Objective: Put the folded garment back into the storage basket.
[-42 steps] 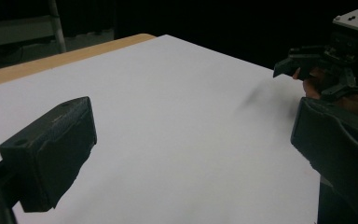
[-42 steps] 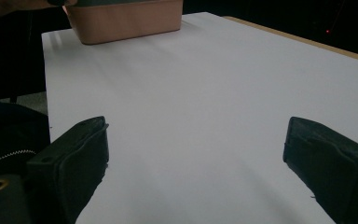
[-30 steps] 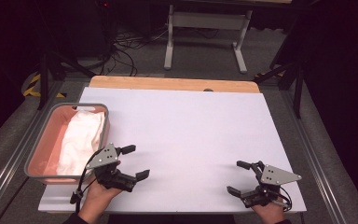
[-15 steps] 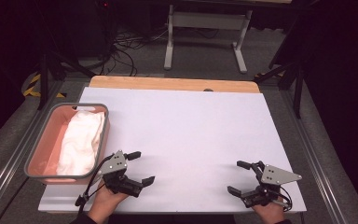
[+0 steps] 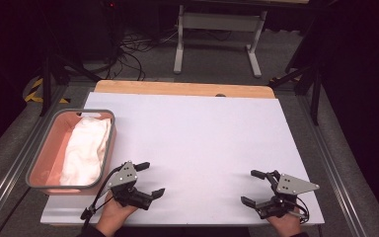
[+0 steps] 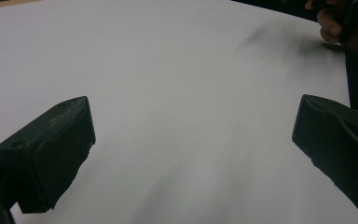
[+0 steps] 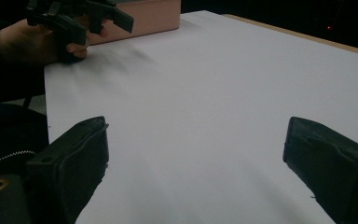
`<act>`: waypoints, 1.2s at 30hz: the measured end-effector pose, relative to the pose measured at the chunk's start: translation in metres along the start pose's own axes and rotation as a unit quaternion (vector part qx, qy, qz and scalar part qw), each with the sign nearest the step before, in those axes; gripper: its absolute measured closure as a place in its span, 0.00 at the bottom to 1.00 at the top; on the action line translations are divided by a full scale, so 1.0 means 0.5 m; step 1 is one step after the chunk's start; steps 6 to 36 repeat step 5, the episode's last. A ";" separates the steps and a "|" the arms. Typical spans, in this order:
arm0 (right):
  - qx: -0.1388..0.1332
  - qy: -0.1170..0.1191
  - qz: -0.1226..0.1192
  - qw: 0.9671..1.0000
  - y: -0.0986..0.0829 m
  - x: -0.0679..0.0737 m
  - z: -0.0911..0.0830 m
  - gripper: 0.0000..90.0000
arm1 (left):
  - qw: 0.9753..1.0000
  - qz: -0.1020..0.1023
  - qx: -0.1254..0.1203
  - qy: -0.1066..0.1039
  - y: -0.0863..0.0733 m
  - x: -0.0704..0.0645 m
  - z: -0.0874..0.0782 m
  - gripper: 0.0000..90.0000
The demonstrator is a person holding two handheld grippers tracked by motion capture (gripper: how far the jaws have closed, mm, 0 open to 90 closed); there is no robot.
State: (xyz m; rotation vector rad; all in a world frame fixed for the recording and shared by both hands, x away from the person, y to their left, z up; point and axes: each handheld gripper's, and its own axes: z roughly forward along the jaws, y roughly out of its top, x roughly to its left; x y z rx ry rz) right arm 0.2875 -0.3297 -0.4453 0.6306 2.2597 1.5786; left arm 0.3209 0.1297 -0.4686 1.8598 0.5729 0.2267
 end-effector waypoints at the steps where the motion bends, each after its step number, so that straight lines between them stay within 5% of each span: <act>1: 0.000 0.000 0.000 1.000 0.000 0.000 0.000 0.08 | 1.000 -0.002 -0.001 -0.001 0.000 0.001 0.000 0.00; 36: 0.001 0.000 0.000 1.000 0.000 0.000 0.001 0.08 | 1.000 -0.008 -0.001 -0.003 0.000 0.001 -0.001 0.00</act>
